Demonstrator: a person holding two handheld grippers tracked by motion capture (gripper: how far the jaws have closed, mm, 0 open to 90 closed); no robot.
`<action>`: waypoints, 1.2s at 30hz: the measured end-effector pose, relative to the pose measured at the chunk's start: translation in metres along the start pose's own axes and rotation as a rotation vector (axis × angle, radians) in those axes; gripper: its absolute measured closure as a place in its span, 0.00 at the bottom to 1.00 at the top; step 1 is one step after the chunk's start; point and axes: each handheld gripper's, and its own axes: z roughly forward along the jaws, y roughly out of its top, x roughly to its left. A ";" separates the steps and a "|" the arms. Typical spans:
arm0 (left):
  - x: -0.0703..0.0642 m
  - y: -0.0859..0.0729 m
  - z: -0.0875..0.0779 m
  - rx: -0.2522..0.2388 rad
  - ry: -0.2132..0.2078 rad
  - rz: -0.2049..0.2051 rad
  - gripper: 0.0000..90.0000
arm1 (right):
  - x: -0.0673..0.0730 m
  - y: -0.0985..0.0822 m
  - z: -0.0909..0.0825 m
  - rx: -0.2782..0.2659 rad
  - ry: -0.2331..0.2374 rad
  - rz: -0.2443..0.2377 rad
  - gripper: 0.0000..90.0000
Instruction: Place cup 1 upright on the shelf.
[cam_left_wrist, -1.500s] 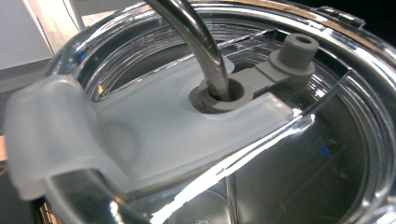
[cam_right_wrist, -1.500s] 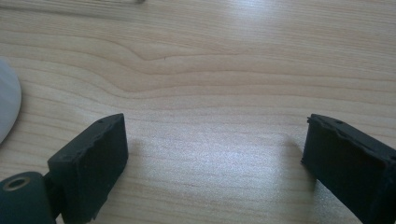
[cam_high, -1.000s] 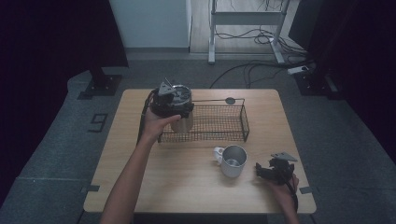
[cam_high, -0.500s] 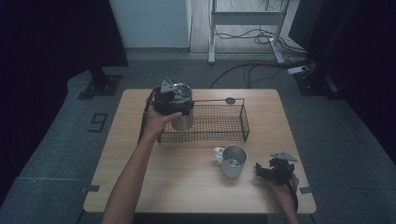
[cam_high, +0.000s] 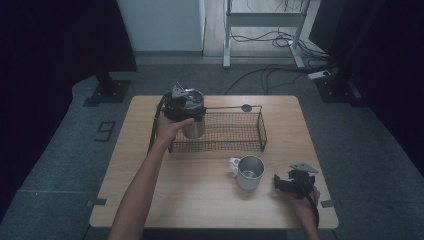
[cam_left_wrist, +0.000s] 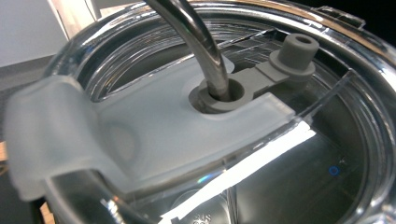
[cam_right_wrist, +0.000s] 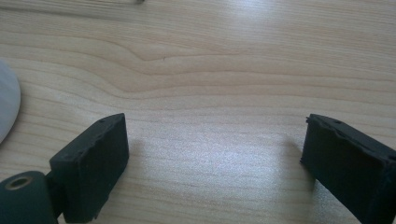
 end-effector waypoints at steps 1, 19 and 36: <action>0.000 -0.001 0.001 -0.001 0.001 -0.002 0.05 | 0.000 0.000 0.000 0.000 0.000 0.000 0.08; 0.003 -0.019 0.026 0.040 0.006 -0.014 0.05 | 0.000 0.000 0.000 0.000 0.000 0.000 0.08; 0.005 -0.037 0.044 0.088 0.013 -0.030 0.05 | 0.000 0.000 0.000 0.000 0.000 0.000 0.08</action>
